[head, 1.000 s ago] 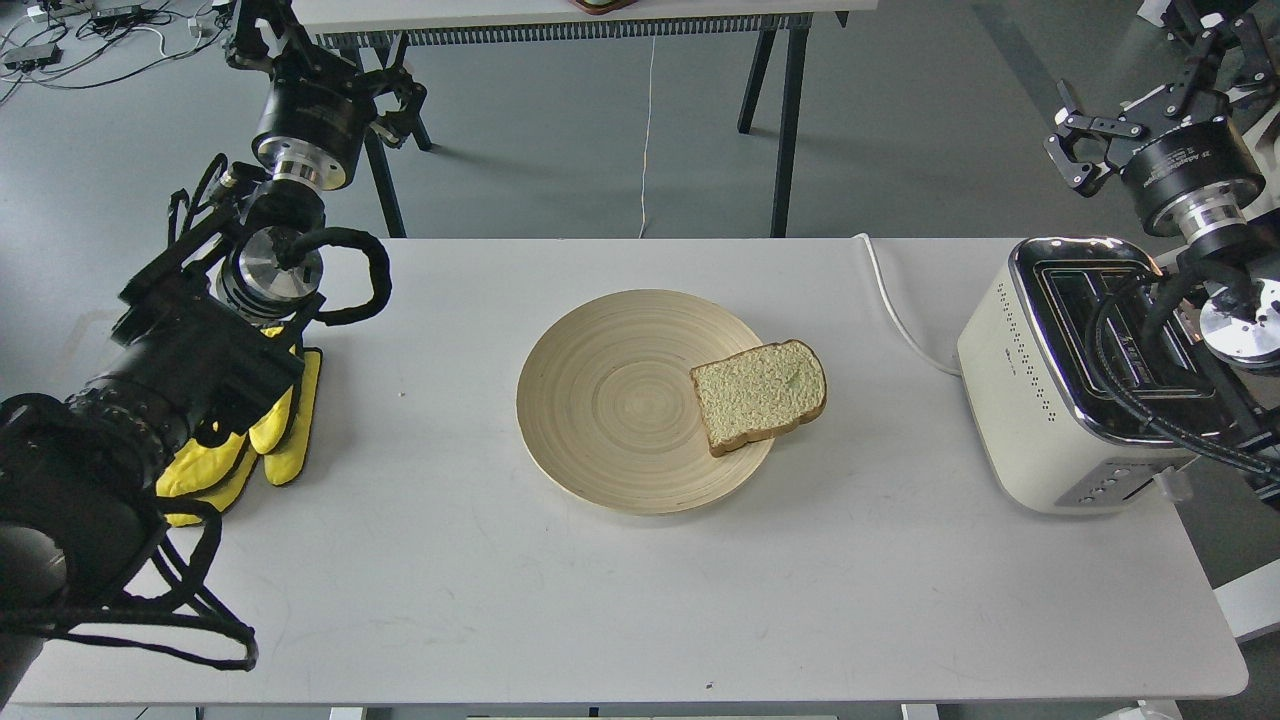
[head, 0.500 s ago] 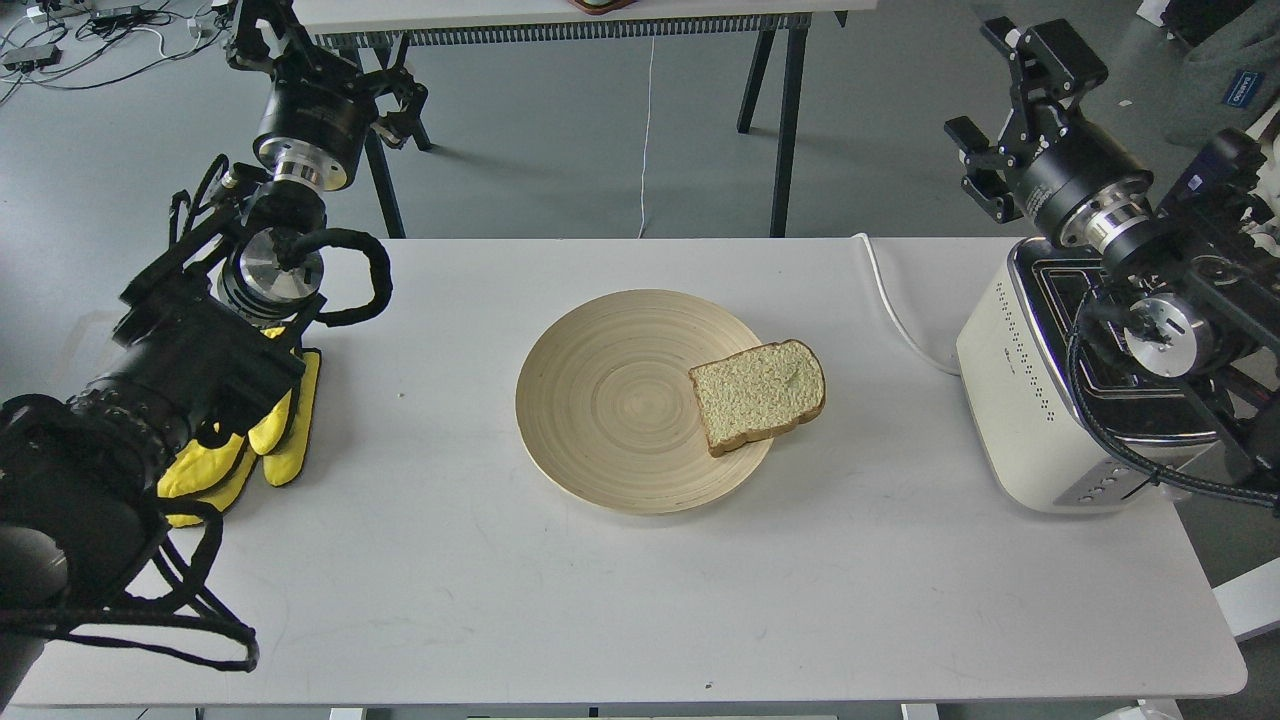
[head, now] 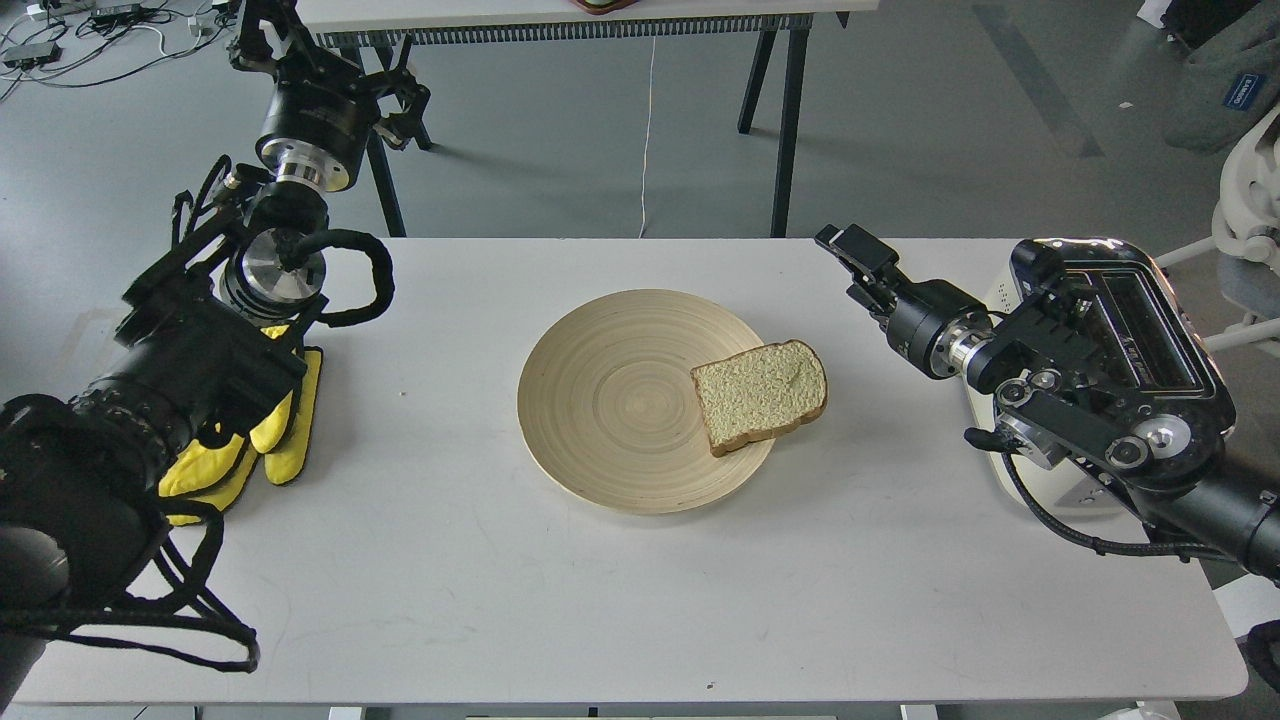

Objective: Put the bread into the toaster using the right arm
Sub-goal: 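Move the right gripper to the bread slice on the plate and grasp it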

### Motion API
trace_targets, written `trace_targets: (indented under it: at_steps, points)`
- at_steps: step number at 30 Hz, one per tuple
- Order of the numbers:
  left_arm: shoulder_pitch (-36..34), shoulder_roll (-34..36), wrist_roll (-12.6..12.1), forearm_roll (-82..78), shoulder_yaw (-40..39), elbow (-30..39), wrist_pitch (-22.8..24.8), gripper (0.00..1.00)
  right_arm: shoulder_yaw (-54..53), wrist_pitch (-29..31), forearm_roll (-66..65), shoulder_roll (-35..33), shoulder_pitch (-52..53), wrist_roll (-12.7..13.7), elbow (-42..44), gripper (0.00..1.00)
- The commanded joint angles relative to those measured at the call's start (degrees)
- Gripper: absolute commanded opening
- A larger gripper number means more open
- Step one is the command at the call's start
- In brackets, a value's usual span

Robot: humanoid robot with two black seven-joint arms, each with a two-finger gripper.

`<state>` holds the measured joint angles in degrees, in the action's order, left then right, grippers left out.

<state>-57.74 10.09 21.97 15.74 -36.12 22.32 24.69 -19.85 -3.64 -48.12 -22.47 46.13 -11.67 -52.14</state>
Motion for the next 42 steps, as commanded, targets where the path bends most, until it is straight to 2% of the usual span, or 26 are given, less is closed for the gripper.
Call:
trace_targets:
  at_steps: [1,6,13,18,24,28,32,34,42]
  points:
    - [0.0,0.0,0.0,-0.1,0.0,0.0,0.0,1.00,3.8,-0.7,-3.6,2.6,0.5,0.5,2.8,0.92]
    - [0.0,0.0,0.0,0.0,0.0,0.0,0.0,1.00,7.8,-4.4,-3.6,3.8,0.0,0.6,5.6,0.92]
    - [0.0,0.0,0.0,-0.1,0.0,0.0,-0.3,1.00,9.6,-4.6,-3.5,4.3,-2.2,0.8,5.6,0.90]
    - [0.0,0.0,0.0,0.0,0.0,0.0,-0.3,1.00,9.5,-4.8,-3.5,7.0,-4.3,1.0,5.8,0.86]
    - [0.0,0.0,0.1,0.0,-0.4,0.0,-0.3,1.00,9.6,-5.1,-3.5,8.1,-4.4,3.7,5.7,0.71]
    - [0.0,0.0,0.1,0.0,-0.6,0.0,-0.4,1.00,9.7,-5.1,-3.6,8.4,-4.4,6.2,5.3,0.47]
    - [0.0,0.0,0.1,0.0,-0.7,0.0,-0.4,1.00,9.7,-5.1,-3.6,8.4,-4.4,6.7,5.0,0.26]
    - [0.0,0.0,0.1,0.0,-0.7,0.0,-0.4,1.00,9.7,-5.1,-3.6,8.4,-4.2,7.1,4.9,0.19]
    - [0.0,0.0,0.1,0.0,-0.7,0.0,-0.4,1.00,9.7,-5.1,-3.5,6.9,-2.0,7.4,3.2,0.12]
